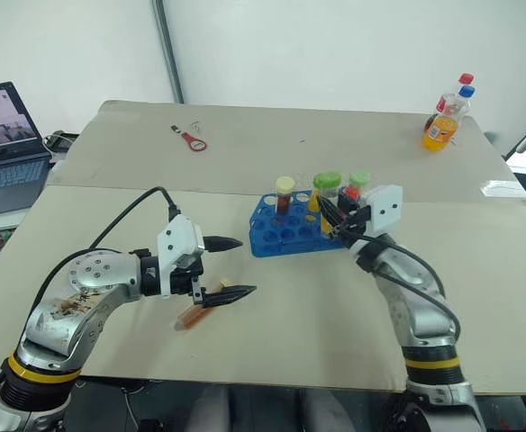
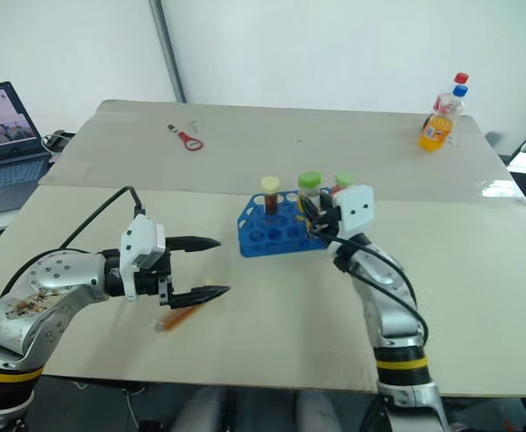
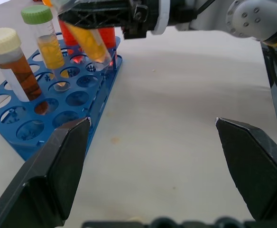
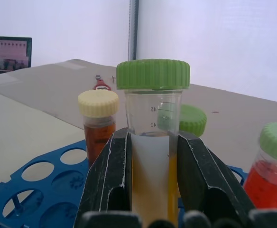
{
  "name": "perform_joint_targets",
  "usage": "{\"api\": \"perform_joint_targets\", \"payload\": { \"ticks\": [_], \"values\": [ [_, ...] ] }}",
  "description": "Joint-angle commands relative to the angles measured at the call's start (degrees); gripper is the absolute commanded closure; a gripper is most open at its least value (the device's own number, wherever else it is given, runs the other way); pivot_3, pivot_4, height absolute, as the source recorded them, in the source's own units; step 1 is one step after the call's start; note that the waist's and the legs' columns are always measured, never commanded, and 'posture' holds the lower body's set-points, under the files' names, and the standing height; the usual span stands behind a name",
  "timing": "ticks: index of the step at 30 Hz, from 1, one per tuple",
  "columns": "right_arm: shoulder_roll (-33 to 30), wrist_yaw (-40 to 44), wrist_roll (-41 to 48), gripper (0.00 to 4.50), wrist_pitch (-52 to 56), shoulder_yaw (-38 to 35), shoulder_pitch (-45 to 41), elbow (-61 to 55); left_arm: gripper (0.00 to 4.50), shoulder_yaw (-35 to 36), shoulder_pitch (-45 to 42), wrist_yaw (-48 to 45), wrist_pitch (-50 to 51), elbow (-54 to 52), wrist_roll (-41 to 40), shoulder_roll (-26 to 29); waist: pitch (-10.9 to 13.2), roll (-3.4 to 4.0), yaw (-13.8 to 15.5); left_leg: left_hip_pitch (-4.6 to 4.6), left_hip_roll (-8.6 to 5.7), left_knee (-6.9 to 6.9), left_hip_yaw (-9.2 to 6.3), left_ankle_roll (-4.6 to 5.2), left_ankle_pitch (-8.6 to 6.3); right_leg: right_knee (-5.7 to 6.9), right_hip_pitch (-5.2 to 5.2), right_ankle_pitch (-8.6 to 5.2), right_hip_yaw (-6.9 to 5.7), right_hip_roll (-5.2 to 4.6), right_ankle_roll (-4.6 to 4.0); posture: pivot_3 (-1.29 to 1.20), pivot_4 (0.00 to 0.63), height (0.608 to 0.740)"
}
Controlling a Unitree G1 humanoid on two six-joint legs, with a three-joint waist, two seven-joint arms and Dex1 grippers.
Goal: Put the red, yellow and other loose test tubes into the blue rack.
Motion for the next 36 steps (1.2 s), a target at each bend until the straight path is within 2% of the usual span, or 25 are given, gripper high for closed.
{"api": "perform_joint_targets", "payload": {
  "ticks": [1, 9, 17, 19, 26, 28, 32, 36],
  "values": [
    [1.34, -2.02, -1.97, 3.58, -5.72, 0.11, -1.83, 1.50, 0.00, 0.67, -0.15, 0.09, -0.52, -2.10, -0.66, 0.54, 0.00, 0.00, -0.01, 0.00, 0.00, 0.00, 0.00, 0.00, 0.00, 0.00, 0.00, 0.00, 0.00, 0.00, 0.00, 0.00, 0.150, 0.719],
    [3.68, -5.25, -5.97, 3.59, -12.06, 0.83, -1.01, 6.22, 0.00, 0.77, -0.93, 0.17, -0.20, -1.74, -0.87, 0.52, 0.00, 0.01, -0.07, 0.03, 0.00, 0.00, 0.00, -0.02, 0.01, 0.04, 0.01, 0.00, 0.00, 0.00, 0.00, 0.00, 0.150, 0.719],
    [5.86, -7.61, -4.61, 3.60, -13.69, -0.40, 1.01, 5.83, 0.00, 1.33, -1.63, 2.69, 1.94, -1.53, -2.52, -0.90, 0.00, 0.01, -0.01, 0.07, -0.01, 0.00, 0.00, -0.02, 0.01, 0.12, 0.01, 0.00, 0.00, -0.01, -0.01, 0.00, 0.150, 0.719],
    [6.76, -7.62, -3.42, 2.57, -13.81, -0.79, 1.66, 5.75, 0.00, 1.29, -2.20, 3.89, 3.23, -1.82, -3.17, -1.40, 0.00, 0.01, 0.00, 0.07, 0.00, 0.00, 0.00, -0.02, 0.01, 0.12, 0.01, 0.00, 0.00, -0.01, -0.01, 0.00, 0.150, 0.719],
    [6.08, -7.39, -4.05, 0.11, -12.67, -0.83, 3.00, 4.33, 0.00, 0.98, -3.66, 5.52, 6.19, -2.69, -3.64, -0.58, 0.01, 0.01, -0.39, 0.11, 0.00, -0.02, 0.00, -0.02, 0.01, 0.17, 0.00, 0.00, 0.01, -0.01, -0.01, 0.00, 0.150, 0.719],
    [5.55, -7.13, -3.74, 0.02, -10.80, -0.67, 3.77, 2.37, 0.00, 1.27, -4.21, 4.81, 7.32, -2.90, -3.70, 1.05, 0.01, 0.01, -0.48, 0.11, 0.00, -0.02, 0.00, -0.02, 0.01, 0.18, 0.00, -0.01, 0.00, -0.01, -0.01, 0.00, 0.150, 0.719],
    [-3.95, -0.58, -3.20, 0.02, -3.26, -1.58, 10.65, -8.61, 0.00, -2.25, -8.28, 4.60, 16.84, -4.51, -1.17, 10.55, 0.02, 0.02, 0.14, 0.04, -0.03, -0.03, -0.06, -0.02, 0.01, 0.13, -0.02, -0.03, -0.03, -0.02, -0.03, 0.00, 0.150, 0.719],
    [-13.62, 9.28, 5.25, 0.02, 5.17, -3.79, 15.43, -18.15, 0.00, -3.80, -9.98, 3.03, 23.39, -4.36, -3.14, 15.71, 0.03, 0.02, -0.05, 0.08, -0.03, -0.04, 0.03, -0.01, 0.00, -0.04, 0.06, -0.05, 0.00, -0.02, -0.01, 0.00, 0.150, 0.719]
  ]
}}
